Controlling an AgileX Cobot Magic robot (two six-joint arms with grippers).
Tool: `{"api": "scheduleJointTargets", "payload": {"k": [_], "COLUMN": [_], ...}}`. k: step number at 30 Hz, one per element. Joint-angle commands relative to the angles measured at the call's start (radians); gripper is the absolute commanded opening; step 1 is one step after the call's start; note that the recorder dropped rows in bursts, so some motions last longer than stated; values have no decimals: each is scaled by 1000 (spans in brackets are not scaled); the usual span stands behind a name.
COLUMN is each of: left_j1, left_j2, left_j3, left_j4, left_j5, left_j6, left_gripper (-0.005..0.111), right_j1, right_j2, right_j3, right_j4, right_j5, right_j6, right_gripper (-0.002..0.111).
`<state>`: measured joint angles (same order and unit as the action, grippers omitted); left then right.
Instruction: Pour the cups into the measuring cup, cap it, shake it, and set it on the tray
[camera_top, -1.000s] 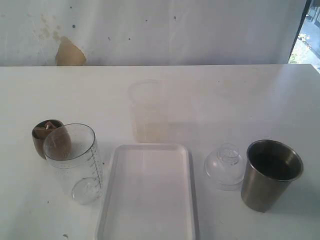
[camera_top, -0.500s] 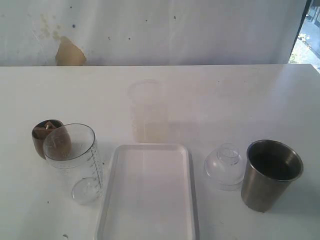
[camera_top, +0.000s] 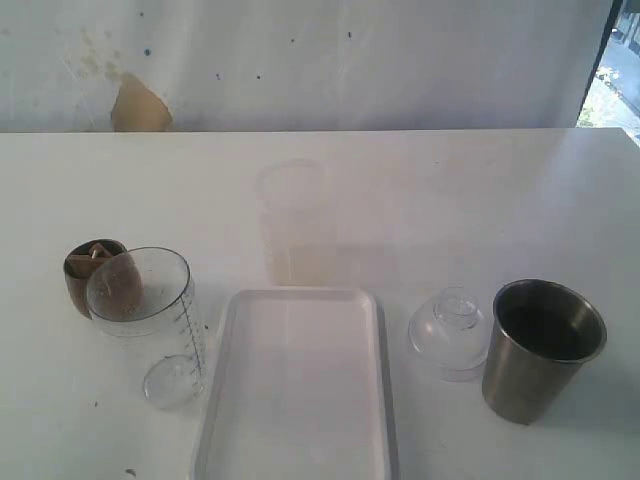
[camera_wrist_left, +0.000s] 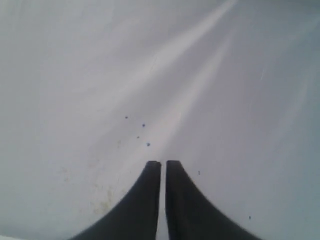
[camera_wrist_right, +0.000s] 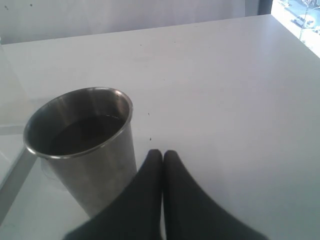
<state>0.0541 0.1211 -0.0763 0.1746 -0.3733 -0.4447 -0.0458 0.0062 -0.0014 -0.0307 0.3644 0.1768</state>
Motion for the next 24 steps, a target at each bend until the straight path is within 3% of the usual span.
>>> {"api": "scheduleJointTargets", "payload": {"k": [1,3,5,6,17,24], "left_j1": [-4,-4,-4,-4,-4,-4], "left_j2": [131,182,222,243,510,779], "left_j3": [-29,-29,-29,-29,-29,-26], "left_j4": [25,24,24,24,194,239], "left_j5": [-11,-37,-45,-45,-148,-322], "left_j6": [-10,-12,-33,-49,-59,-25], "left_gripper": [44,76,99,105,105,105], "right_j1": [5,5,5,5,5,5], "right_j2": [-6,-6,-6,-6,-6,-6], "right_j3": [1,1,1,1,1,1], "right_j4": [-6,-6,-6,-6,-6,-6], "right_j5": [-13,-13,-13,-13,-13,-13], "right_j6": [4,4,4,4,4,4], "right_gripper": [0,0,0,0,0,0]}}
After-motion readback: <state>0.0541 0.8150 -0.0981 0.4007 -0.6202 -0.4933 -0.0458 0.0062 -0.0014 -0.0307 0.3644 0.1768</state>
